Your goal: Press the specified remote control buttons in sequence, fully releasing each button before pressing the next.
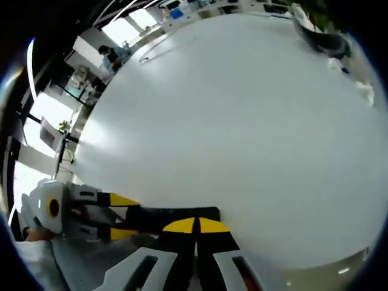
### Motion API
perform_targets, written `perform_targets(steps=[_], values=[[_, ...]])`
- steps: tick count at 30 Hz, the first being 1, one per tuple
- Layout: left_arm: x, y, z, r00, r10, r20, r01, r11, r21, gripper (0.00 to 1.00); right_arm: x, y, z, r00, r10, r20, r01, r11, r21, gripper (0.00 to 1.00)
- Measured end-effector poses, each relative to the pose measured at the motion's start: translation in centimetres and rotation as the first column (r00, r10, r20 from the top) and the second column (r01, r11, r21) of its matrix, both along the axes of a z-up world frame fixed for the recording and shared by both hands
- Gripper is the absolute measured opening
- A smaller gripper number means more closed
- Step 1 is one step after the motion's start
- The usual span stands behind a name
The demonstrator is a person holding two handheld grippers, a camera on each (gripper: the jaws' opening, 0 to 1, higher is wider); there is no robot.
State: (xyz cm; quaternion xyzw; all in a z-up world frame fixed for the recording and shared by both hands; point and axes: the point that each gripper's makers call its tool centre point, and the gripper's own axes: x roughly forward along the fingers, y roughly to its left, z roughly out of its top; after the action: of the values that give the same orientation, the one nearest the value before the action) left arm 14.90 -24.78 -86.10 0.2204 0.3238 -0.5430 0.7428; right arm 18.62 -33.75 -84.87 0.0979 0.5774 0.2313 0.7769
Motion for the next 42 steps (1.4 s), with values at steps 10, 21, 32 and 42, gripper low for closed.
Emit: perform_targets(steps=[10, 21, 32, 42], values=[[-0.02, 0.02, -0.01, 1.000, 0.001, 0.002, -0.001, 1.000, 0.001, 0.24, -0.09, -0.04, -0.37, 1.000, -0.002, -0.012, 0.002, 1.000, 0.003, 0.00], [-0.01, 0.00, -0.05, 1.000, 0.005, -0.005, -0.005, 1.000, -0.005, 0.24, -0.11, -0.05, -0.37, 1.000, -0.021, -0.020, 0.022, 1.000, 0.018, 0.00], [-0.03, 0.00, -0.09, 1.000, 0.000, -0.003, 0.000, 1.000, -0.004, 0.24, -0.10, -0.06, -0.46, 1.000, 0.004, 0.002, -0.004, 1.000, 0.002, 0.00], [0.00, -0.04, -0.05, 1.000, 0.000, -0.005, 0.000, 1.000, -0.004, 0.24, -0.08, -0.01, -0.33, 0.999, -0.023, -0.029, 0.024, 0.999, 0.027, 0.00]])
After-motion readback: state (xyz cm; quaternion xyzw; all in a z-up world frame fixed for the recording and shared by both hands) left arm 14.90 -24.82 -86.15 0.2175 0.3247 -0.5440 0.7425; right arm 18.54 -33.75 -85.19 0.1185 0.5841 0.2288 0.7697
